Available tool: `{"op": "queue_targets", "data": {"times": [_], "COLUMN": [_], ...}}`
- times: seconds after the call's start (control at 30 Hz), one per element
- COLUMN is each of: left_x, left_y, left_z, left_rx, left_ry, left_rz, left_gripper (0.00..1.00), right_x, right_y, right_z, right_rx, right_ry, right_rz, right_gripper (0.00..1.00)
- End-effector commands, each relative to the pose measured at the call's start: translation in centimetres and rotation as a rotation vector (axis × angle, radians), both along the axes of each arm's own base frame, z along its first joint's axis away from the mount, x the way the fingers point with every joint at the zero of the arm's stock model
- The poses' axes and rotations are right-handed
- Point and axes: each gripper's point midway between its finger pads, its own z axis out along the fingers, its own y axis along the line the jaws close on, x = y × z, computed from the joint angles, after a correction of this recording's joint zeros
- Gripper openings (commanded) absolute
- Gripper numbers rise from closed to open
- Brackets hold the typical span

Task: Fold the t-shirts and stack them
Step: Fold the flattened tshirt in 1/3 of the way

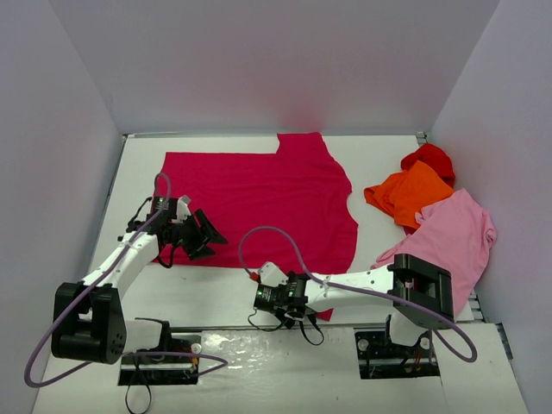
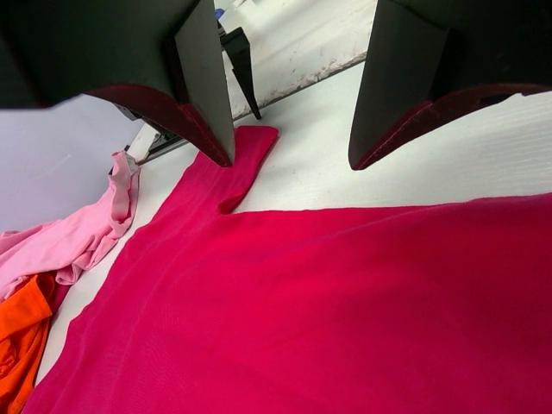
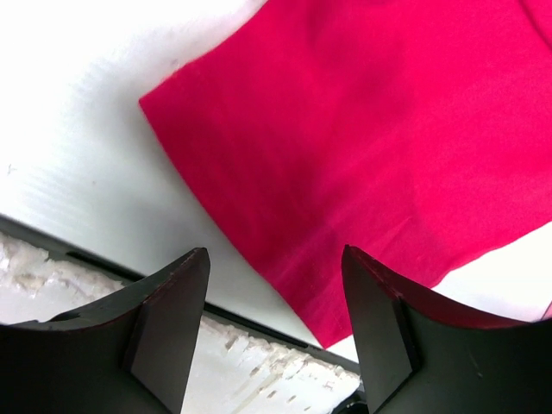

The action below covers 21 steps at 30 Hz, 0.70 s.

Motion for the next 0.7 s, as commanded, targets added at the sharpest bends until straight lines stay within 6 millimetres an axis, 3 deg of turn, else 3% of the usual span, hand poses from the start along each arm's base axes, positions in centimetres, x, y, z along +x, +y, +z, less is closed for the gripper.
{"op": "queue_targets", "data": {"times": [0.0,0.23,0.37,0.43,0.47,0.67], "left_x": [1.0,1.0,1.2,1.3,1.3,1.4], "left_y": [-0.4,-0.4,-0.5,-0.5,-0.5,-0.6], "left_z": [1.1,1.1,0.9,0.9,0.9,1.0], "left_rx": [-0.015,-0.017,-0.016,-0.020,-0.021,-0.025], "left_ry": [-0.059,-0.057,-0.052,-0.054,-0.053,-0.054], "left_rz": [-0.011,-0.018,-0.018,-0.014,-0.014,-0.013], "left_gripper": [0.52,0.52,0.52,0.52,0.52,0.52], "right_x": [0.7,0.3,-0.7,-1.0,-1.1,-1.2], "right_y": [-3.4,-5.0,-5.6,-5.8,-5.9,-6.2], "right_z": [-3.0,-3.2,-3.5,-3.6,-3.7,-4.1], "right_rx": [-0.128,-0.206,-0.227,-0.231,-0.237,-0.265], "right_ry": [-0.017,-0.021,-0.001,0.001,0.003,-0.001], "right_rz": [-0.060,-0.093,-0.104,-0.111,-0.111,-0.115], "right_gripper": [0.58,0.57,0.49,0.33,0.31,0.30]}}
